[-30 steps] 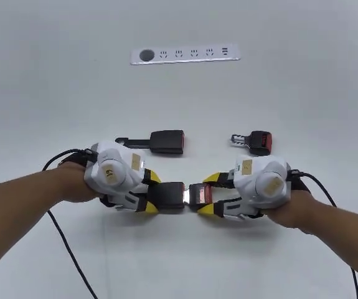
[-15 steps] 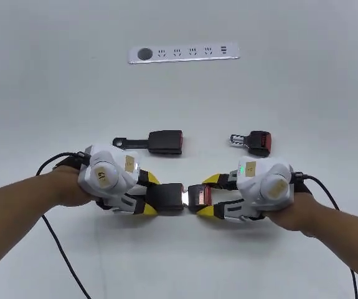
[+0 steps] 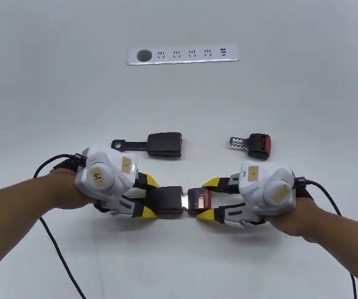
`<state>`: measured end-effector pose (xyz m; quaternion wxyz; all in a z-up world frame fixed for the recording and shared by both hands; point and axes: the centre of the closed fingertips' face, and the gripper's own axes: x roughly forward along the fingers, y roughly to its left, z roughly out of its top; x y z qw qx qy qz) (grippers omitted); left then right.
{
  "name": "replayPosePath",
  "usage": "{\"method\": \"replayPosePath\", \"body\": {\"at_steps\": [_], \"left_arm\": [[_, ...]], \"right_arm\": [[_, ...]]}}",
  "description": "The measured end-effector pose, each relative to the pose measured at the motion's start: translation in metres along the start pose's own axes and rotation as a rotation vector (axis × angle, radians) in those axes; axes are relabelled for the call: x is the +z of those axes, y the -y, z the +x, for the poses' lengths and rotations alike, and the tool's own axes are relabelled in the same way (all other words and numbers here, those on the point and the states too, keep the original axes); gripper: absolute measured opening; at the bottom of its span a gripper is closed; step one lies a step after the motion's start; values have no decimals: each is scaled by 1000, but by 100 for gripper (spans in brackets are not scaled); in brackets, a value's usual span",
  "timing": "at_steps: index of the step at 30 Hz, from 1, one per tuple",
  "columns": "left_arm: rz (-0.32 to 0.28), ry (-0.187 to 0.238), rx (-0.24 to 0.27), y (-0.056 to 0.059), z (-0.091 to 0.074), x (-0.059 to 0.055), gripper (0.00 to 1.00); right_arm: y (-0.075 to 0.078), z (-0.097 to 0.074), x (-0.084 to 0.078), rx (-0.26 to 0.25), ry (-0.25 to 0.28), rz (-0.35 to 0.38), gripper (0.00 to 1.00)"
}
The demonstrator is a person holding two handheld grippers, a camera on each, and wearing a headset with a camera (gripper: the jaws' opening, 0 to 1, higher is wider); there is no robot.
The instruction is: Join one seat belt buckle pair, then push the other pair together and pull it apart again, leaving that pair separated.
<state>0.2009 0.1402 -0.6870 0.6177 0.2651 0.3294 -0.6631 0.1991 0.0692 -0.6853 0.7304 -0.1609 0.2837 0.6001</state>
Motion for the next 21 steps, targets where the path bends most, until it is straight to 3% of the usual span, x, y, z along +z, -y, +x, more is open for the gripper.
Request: {"method": "replayPosePath", "body": {"at_steps": [11,15,18,21], "left_arm": [[5,-2,0,1,0,1,31],[27,-30,10,2,1,2,32],[83,-55,21,2,3,0,33],[65,-61,36,0,4,0,33]], "right_arm": [[0,1,0,-16,0,-32,33],[-1,1,1,-32,-11,-46,34],[-3,1,2,-47,-23,-66,34],[-1,-1,1,-57,-30,-66,35]]}}
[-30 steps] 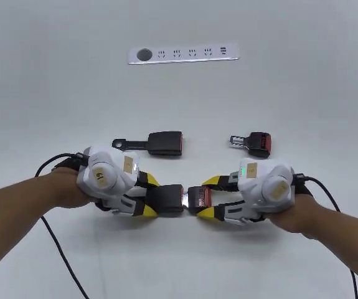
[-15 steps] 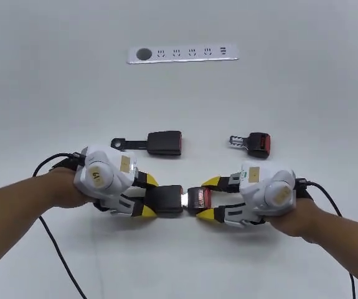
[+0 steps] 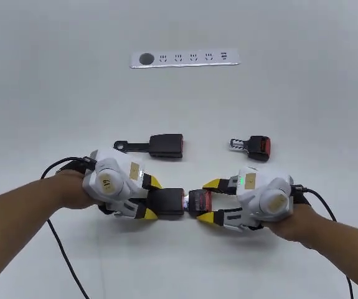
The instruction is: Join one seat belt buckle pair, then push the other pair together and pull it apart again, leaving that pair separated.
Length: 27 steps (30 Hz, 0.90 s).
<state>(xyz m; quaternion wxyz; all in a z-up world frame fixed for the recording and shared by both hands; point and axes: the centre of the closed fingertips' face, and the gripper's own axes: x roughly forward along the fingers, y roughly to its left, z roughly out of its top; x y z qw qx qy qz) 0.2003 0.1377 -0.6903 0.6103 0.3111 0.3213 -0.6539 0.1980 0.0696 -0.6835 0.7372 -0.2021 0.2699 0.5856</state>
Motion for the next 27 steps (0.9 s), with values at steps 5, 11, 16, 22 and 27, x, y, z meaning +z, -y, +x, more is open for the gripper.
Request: {"method": "replayPosePath", "body": {"at_steps": [5,11,16,22,27], "left_arm": [[-60,-24,36,-1,-3,-3,49],[-159,99,114,-16,-26,15,66],[-156,100,184,-35,-45,15,70],[-171,125,241,-57,-66,18,70],[-139,96,245,-72,-75,15,69]], "right_arm": [[1,-10,4,-25,20,76,42],[19,-32,21,-110,103,123,71],[32,-45,12,-137,85,125,70],[57,-66,12,-181,100,141,73],[82,-80,4,-213,83,138,74]]}}
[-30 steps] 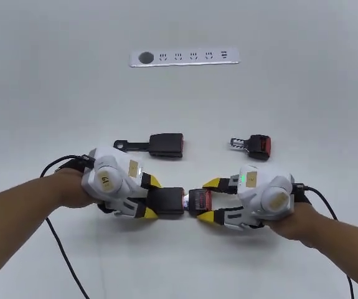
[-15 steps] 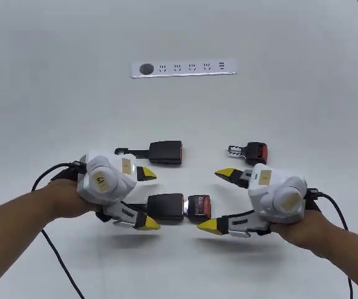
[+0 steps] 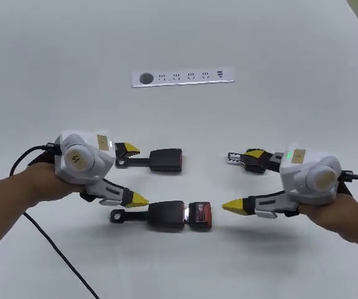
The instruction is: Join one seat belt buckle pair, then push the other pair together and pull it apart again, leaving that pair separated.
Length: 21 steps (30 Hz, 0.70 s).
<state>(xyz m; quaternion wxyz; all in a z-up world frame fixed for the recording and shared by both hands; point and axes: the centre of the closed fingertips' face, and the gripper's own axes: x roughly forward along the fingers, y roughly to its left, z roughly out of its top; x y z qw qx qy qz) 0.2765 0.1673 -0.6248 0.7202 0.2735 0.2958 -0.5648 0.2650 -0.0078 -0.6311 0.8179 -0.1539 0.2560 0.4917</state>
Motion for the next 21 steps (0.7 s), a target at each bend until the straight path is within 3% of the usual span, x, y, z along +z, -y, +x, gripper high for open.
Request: {"method": "replayPosePath", "body": {"at_steps": [4,10,17,21], "left_arm": [[12,-3,6,-16,0,5,68],[41,-5,-3,-31,6,12,65],[53,-19,-31,-38,21,11,65],[52,-28,-47,-39,31,8,64]], "right_arm": [[19,-4,-2,-17,-13,-2,72],[52,-8,-14,-35,-57,-9,74],[68,-4,-30,-12,-97,18,72],[69,-2,-35,10,-125,13,71]]}}
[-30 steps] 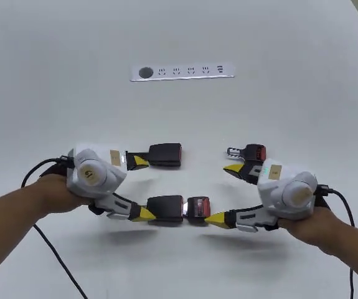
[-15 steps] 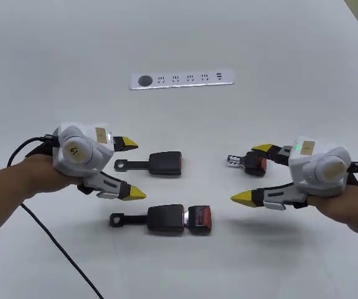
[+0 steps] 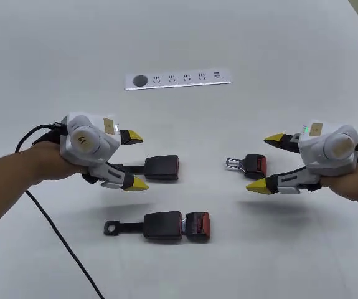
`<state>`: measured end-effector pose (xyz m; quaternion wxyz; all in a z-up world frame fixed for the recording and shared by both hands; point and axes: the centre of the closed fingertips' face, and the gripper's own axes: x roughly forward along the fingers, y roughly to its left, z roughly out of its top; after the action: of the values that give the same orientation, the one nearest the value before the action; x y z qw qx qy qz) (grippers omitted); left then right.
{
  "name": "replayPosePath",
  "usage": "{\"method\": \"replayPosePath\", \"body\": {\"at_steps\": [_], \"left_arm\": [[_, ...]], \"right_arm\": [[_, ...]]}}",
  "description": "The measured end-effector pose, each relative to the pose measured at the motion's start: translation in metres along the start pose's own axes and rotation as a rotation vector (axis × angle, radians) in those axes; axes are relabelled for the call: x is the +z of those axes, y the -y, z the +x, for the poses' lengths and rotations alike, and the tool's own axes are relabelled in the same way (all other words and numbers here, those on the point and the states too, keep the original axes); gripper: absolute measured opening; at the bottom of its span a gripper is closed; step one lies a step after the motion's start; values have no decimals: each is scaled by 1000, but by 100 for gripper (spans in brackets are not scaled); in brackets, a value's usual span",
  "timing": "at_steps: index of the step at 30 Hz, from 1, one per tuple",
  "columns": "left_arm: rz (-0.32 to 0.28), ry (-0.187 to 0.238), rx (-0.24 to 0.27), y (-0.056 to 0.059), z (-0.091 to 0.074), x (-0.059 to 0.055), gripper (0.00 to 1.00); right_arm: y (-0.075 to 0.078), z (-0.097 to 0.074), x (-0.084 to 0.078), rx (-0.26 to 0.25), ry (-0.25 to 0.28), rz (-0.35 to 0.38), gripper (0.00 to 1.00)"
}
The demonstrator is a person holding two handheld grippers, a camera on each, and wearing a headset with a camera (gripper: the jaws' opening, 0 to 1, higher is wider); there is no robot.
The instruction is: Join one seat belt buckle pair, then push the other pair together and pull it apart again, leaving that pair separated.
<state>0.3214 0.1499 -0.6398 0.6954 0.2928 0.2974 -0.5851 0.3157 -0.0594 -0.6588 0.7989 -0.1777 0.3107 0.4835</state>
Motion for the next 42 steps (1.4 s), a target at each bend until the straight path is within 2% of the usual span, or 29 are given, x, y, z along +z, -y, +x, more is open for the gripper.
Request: {"method": "replayPosePath", "body": {"at_steps": [6,12,15,16,17,18,20,23,24,25,28,34,38,39,42], "left_arm": [[15,-24,-22,-1,15,-8,61],[-1,-32,-42,-2,27,-13,59],[-5,-35,-50,-1,32,-15,58],[-10,-34,-54,-1,34,-16,57],[-20,-32,-60,-1,35,-16,56],[-20,-30,-62,-1,36,-17,54],[-2,-42,-62,-1,39,-21,50],[-16,-46,-69,0,43,-25,49],[-24,-21,-78,1,43,-21,48],[-14,-34,-77,1,42,-23,48],[-6,-32,-82,0,42,-20,49],[11,-30,-108,2,44,-18,45],[20,-31,-109,-3,46,-15,35],[38,-28,-116,-1,46,-15,34],[32,-27,-116,-1,46,-15,34]], "right_arm": [[5,9,-16,41,-43,10,66],[1,13,-20,72,-66,5,63],[1,15,-26,82,-98,-12,61],[1,15,-27,83,-102,-9,60],[3,14,-26,79,-96,-42,60],[1,13,-25,80,-93,-20,60],[5,12,-25,70,-97,-28,57],[6,11,-23,72,-92,-32,55],[5,11,-23,77,-92,-38,54],[6,11,-24,77,-94,-51,53],[9,13,-25,78,-98,-65,48],[17,12,-26,74,-101,-87,35],[17,12,-27,100,-123,-105,35],[17,12,-28,105,-130,-115,35],[17,12,-28,116,-148,-127,35]]}}
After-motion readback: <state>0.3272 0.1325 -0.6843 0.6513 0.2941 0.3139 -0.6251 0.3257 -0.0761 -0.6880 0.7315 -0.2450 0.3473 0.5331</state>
